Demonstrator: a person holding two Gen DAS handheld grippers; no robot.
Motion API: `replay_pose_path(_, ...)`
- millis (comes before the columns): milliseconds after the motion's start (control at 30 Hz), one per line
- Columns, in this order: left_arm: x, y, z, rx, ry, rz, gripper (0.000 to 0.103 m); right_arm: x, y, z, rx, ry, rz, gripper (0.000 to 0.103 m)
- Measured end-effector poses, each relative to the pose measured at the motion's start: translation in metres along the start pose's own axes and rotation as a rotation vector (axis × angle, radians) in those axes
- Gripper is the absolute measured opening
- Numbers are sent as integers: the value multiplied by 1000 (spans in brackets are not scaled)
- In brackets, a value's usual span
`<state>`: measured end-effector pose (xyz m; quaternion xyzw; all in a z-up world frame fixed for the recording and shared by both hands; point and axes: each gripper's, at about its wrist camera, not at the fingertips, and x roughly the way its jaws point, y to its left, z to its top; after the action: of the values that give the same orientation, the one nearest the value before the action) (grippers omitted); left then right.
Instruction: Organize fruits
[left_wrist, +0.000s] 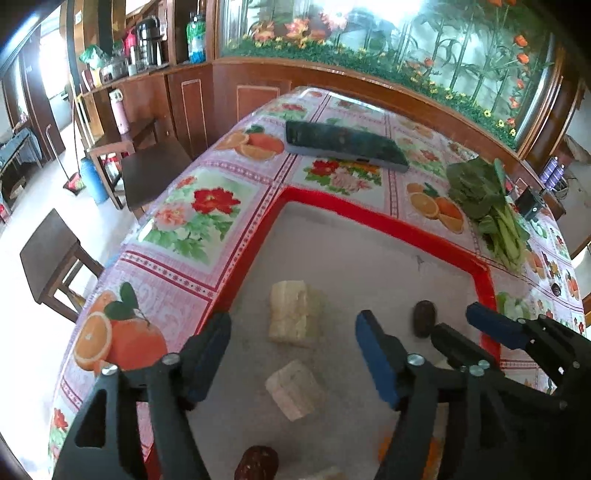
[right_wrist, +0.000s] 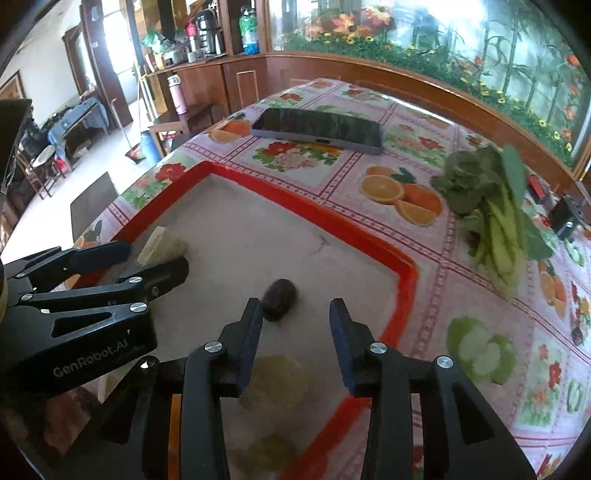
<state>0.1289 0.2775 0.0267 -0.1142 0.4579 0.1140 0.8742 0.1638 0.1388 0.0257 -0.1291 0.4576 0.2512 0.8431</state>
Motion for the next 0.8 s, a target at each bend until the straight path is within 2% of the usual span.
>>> replay_pose_path(133,-15,-3,-3,10,-29,12,81,-17,-4,-7,19,-13,-24,44)
replay_pose_path(233,-28,-4,-10,-5,-39,9,82,-30,-5,-15,30,-17,-29,45)
replay_pose_path(300,-38,-6,-17,-7,-47,13,85,-36,-4,-19,34,-12,-25,51)
replay_pose_path(333,-43,-7,-21,-5,-52,22,85,-41,-4,-23,36,-14,-30,58)
replay_pose_path(600,-87,-16,-60,-13,-87,72,88,-87,-6,-58,15,-49,6,60)
replay_pose_path(667,-100,-17,-71,-27,-96,83,88,-98,-6,-69,9,-54,8,76)
replay_pose_path(800,-126,-13,-96,-67,-123,124,92,-119,-8,-94,-17,-65,38,80)
